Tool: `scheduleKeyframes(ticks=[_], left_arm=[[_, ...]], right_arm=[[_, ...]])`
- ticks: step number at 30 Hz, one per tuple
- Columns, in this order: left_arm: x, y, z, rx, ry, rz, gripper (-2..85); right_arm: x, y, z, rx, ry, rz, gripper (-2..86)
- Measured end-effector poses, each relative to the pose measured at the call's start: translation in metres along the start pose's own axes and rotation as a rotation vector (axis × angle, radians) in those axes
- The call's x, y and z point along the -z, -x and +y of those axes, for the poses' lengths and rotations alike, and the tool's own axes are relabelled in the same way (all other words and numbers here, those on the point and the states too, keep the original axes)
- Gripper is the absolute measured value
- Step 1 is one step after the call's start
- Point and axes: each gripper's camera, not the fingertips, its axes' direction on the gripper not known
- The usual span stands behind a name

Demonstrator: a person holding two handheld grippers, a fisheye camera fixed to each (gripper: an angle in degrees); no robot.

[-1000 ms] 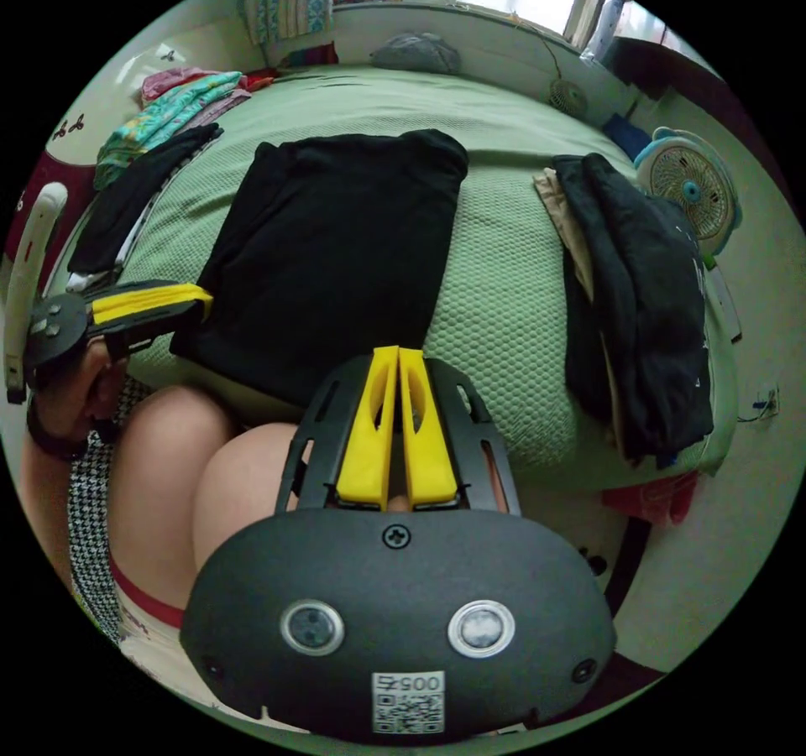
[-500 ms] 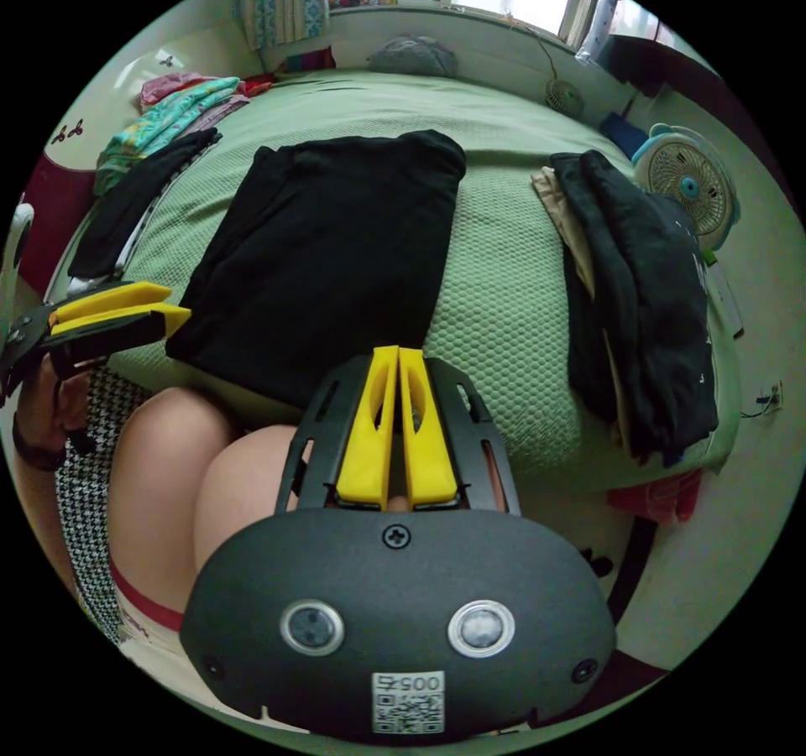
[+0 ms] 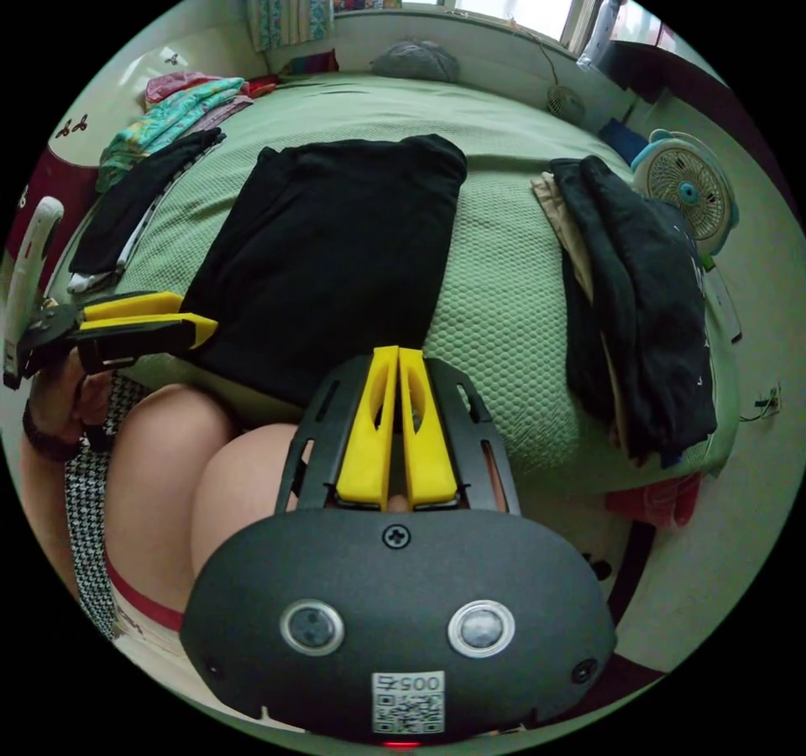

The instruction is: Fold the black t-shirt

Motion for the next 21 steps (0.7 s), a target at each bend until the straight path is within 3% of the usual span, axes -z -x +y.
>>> scheduleKeyframes(ticks=[7, 10, 21], left_arm=[[-0.006, -0.011, -0.001, 0.012, -0.005, 0.035, 11.0], [-0.007, -0.018, -0.001, 0.017, -0.003, 0.042, 10.1], [-0.019, -0.059, -0.006, -0.020, 0.039, 0.012, 7.8]], right_arm=[[0.041, -0.037, -0.043, -0.035, -0.217, -0.035, 2.2], [0.031, -0.048, -0.079, -0.010, -0.176, -0.052, 6.0], [-0.013, -0.080, -0.143, -0.066, -0.050, -0.172, 6.4]])
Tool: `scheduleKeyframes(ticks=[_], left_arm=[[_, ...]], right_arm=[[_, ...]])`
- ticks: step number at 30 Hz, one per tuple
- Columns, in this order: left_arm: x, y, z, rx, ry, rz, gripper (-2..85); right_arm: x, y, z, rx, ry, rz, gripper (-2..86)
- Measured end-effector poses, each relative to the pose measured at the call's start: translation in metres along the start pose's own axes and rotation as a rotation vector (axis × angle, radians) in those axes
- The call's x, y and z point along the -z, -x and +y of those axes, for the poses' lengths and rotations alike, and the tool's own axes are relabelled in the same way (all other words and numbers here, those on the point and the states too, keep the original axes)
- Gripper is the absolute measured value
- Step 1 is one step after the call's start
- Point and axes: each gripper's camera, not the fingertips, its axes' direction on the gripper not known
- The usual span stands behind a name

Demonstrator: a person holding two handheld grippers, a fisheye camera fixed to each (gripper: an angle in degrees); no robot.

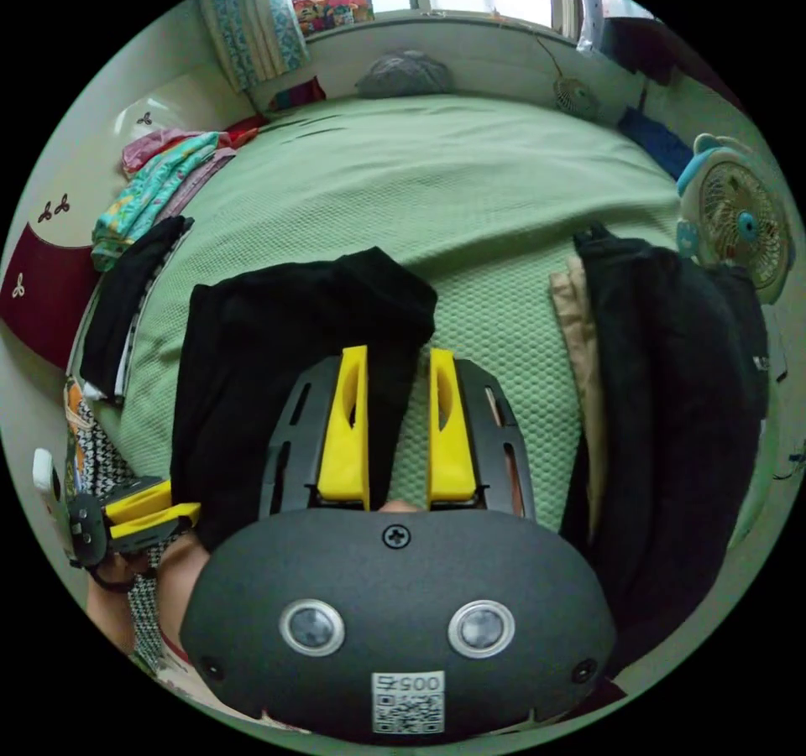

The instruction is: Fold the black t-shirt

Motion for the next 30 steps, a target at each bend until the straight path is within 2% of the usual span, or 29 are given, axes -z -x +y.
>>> scheduleKeyframes(ticks=[4, 9, 18, 23, 30], left_arm=[[0.000, -0.013, 0.000, -0.012, 0.012, 0.010, 7.0], [0.011, -0.032, 0.008, 0.010, -0.014, 0.032, 5.3], [0.060, -0.095, 0.031, -0.060, -0.147, 0.030, 5.1], [0.088, -0.137, 0.041, -0.102, -0.227, 0.070, 5.1], [0.120, -0.224, 0.031, -0.213, -0.369, 0.152, 5.2]], right_arm=[[0.010, 0.004, 0.001, -0.022, -0.026, -0.051, 3.4], [0.040, 0.023, 0.001, 0.055, -0.067, 0.073, -0.1], [0.134, 0.064, 0.004, 0.204, -0.206, 0.252, -0.9], [0.188, 0.056, 0.006, 0.192, -0.262, 0.278, -0.9], [0.265, 0.013, -0.007, 0.183, -0.327, 0.448, -0.9]])
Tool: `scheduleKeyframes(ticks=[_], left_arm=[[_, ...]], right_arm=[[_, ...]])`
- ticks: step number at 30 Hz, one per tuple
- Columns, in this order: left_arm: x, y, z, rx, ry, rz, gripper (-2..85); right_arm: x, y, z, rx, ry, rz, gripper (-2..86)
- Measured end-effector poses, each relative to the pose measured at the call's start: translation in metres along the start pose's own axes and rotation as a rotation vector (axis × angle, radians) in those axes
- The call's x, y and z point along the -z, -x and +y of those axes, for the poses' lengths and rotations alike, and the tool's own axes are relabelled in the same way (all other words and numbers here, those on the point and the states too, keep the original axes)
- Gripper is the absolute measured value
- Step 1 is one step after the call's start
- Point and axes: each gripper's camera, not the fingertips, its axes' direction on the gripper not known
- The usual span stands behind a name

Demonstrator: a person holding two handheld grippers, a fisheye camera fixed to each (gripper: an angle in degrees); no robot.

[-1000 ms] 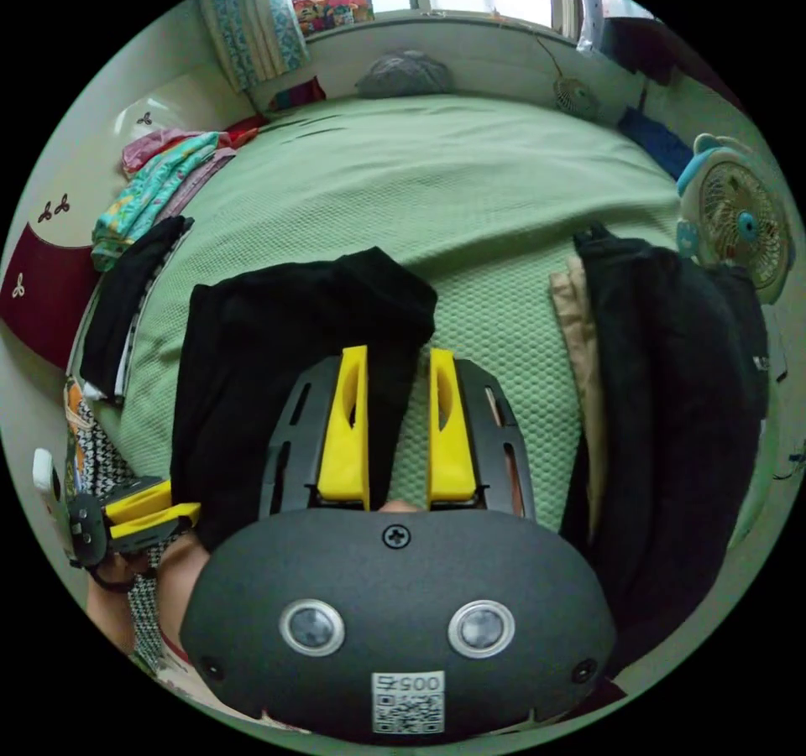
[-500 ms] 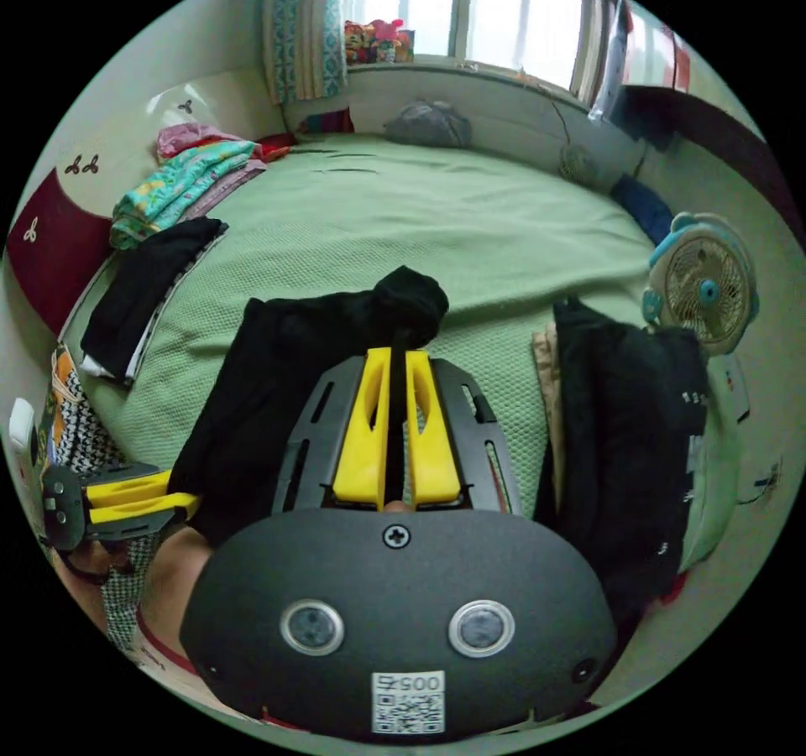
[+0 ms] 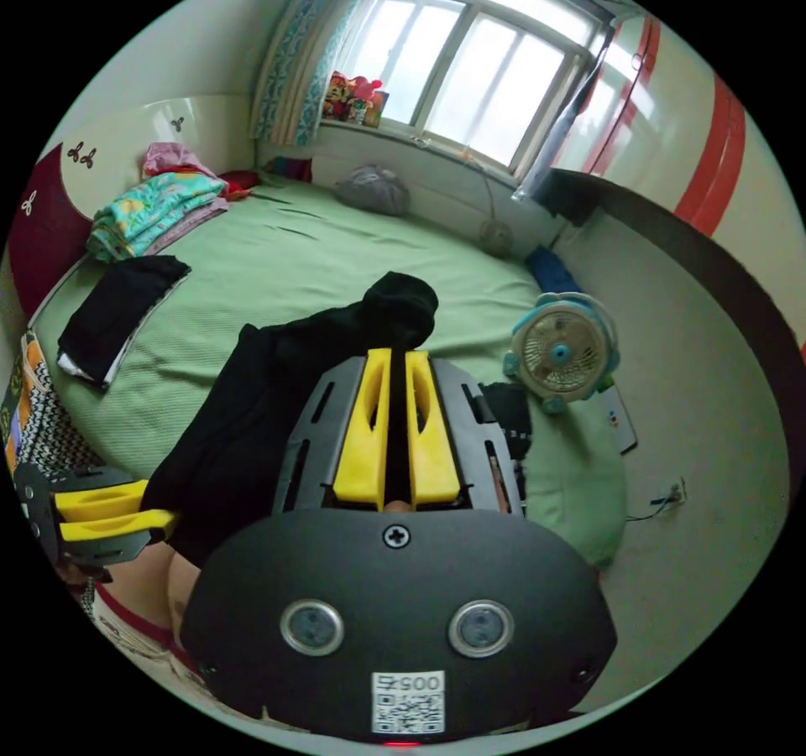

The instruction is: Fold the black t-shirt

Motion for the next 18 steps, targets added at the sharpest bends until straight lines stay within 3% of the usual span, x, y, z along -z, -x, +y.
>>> scheduleKeyframes(ticks=[8, 14, 18], left_arm=[[-0.053, -0.078, -0.041, -0.016, -0.021, 0.083, 5.1], [-0.142, -0.099, -0.033, 0.087, 0.155, 0.053, 5.2], [-0.136, -0.104, -0.029, 0.032, 0.097, 0.044, 5.3]], right_arm=[[-0.037, -0.082, -0.023, -0.058, 0.121, 0.157, -0.8], [-0.130, -0.111, -0.004, -0.254, 0.390, 0.222, 2.2], [-0.124, -0.098, 0.006, -0.279, 0.309, 0.009, 1.9]])
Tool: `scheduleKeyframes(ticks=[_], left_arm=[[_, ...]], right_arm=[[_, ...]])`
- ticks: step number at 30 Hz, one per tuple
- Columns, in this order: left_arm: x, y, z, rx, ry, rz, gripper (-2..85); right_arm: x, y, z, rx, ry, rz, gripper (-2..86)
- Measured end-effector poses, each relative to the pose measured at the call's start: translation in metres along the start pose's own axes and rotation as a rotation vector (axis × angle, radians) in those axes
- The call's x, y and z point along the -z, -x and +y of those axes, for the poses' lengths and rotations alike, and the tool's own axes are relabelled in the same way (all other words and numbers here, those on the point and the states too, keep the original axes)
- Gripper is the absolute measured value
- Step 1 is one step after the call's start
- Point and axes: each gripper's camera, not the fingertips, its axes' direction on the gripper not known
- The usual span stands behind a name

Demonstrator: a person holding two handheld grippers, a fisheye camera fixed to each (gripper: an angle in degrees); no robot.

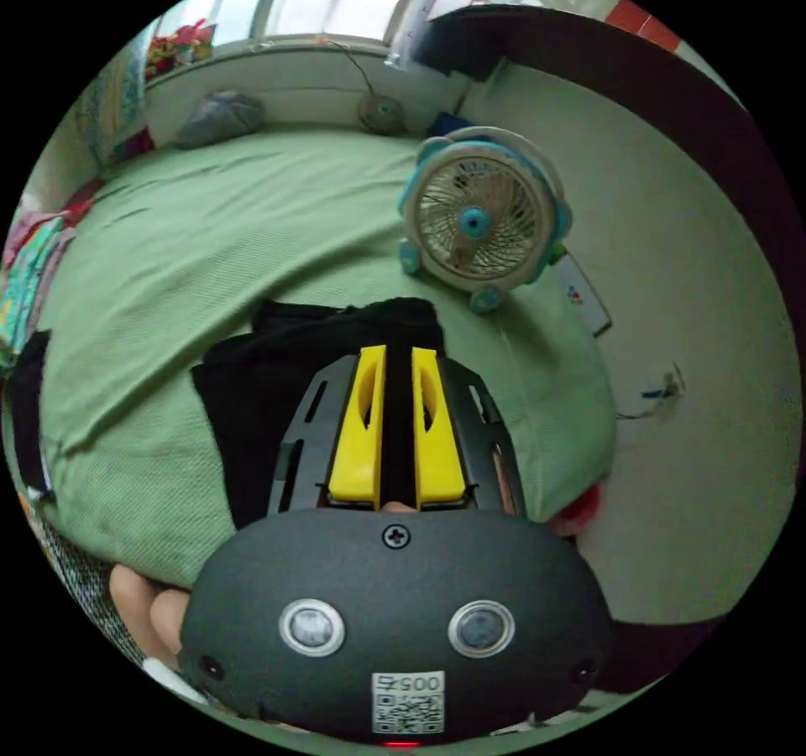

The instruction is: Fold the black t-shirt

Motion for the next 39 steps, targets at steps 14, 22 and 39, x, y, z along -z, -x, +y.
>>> scheduleKeyframes(ticks=[14, 22, 39], left_arm=[[0.077, 0.037, 0.026, 0.050, -0.039, 0.049, 0.3], [0.134, 0.091, 0.030, 0.083, -0.064, -0.079, -0.6], [0.254, 0.276, 0.025, 0.246, -0.051, -0.290, -0.7]], right_arm=[[-0.052, 0.080, 0.010, 0.056, 0.129, -0.041, 4.3], [-0.001, 0.094, 0.069, 0.009, 0.048, -0.108, 4.6], [0.003, 0.218, 0.089, -0.028, 0.057, 0.031, 4.1]])
